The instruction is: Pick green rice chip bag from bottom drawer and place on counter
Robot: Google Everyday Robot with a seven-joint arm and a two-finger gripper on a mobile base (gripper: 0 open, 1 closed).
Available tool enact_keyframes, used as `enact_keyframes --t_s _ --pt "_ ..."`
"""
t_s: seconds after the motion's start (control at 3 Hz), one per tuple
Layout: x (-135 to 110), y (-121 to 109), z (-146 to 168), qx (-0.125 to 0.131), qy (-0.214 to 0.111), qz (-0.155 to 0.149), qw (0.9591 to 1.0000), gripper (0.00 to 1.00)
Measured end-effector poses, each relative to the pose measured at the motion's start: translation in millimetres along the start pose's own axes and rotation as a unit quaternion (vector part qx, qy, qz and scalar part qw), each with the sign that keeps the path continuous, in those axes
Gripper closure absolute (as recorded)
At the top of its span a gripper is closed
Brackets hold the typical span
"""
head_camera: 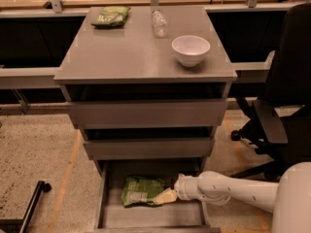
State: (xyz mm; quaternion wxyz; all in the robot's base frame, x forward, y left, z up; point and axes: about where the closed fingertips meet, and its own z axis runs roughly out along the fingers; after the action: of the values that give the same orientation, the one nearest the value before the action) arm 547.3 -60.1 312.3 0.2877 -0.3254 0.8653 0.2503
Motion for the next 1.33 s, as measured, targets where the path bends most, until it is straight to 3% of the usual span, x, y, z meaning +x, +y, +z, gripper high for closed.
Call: enact_keyframes --t_s 0.67,1.33 --pt "22.9 -29.2 76.5 -0.016 -0.012 0.037 0.9991 0.0" --pt "44.2 -40.6 141.3 -0.047 0.006 0.067 0.9966 0.0"
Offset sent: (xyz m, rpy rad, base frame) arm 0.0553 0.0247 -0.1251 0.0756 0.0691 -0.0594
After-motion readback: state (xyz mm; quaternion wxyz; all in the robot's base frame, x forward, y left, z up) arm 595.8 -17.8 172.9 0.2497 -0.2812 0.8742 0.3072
